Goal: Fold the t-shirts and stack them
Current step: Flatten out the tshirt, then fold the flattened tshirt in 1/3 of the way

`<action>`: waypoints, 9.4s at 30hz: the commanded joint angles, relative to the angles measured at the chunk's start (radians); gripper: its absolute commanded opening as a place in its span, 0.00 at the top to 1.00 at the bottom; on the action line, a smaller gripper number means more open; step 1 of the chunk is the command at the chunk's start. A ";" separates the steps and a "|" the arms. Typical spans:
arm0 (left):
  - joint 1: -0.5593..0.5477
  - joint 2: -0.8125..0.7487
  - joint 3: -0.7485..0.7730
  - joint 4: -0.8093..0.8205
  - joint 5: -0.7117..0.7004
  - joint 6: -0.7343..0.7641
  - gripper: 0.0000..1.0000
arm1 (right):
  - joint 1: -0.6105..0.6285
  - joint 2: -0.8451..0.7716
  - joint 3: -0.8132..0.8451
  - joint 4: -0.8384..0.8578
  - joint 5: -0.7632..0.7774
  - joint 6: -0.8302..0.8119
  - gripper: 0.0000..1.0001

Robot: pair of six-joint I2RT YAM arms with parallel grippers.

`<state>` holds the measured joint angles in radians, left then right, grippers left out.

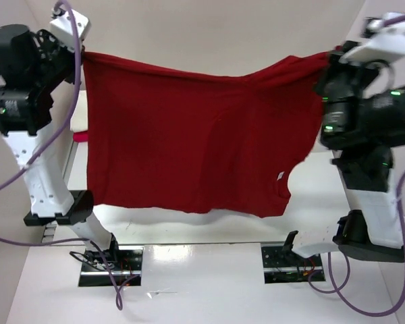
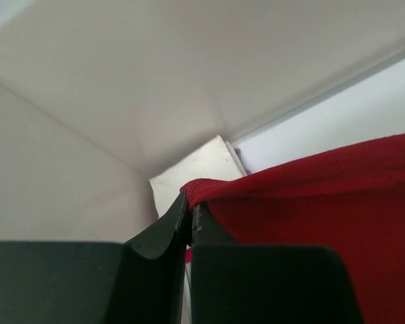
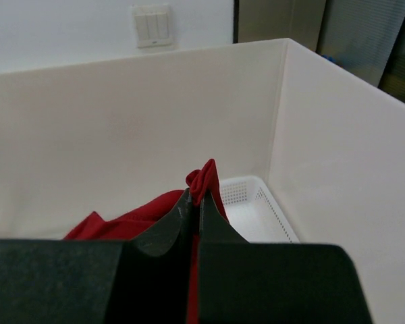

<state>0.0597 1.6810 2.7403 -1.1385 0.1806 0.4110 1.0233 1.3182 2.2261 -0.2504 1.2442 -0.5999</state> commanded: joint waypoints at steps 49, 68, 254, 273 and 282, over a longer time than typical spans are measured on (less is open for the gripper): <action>0.043 0.307 -1.151 0.654 -0.151 0.270 1.00 | -0.646 0.248 -0.868 -0.340 -1.043 1.000 1.00; 0.043 0.289 -1.216 0.672 -0.233 0.259 0.81 | -0.611 0.130 -1.103 -0.389 -1.102 1.166 0.52; 0.150 0.287 -1.418 0.503 -0.314 -0.040 0.43 | -0.661 0.392 -1.194 -0.449 -1.183 1.373 0.49; 0.150 0.289 -1.427 0.523 -0.325 -0.017 0.43 | -0.678 0.332 -1.234 -0.466 -1.161 1.376 0.74; 0.150 0.279 -1.449 0.534 -0.325 -0.017 0.43 | -0.678 0.358 -1.215 -0.434 -1.174 1.344 0.53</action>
<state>0.2054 1.9411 1.3277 -0.6163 -0.1375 0.3717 0.3489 1.6760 0.9886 -0.7151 0.0666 0.7643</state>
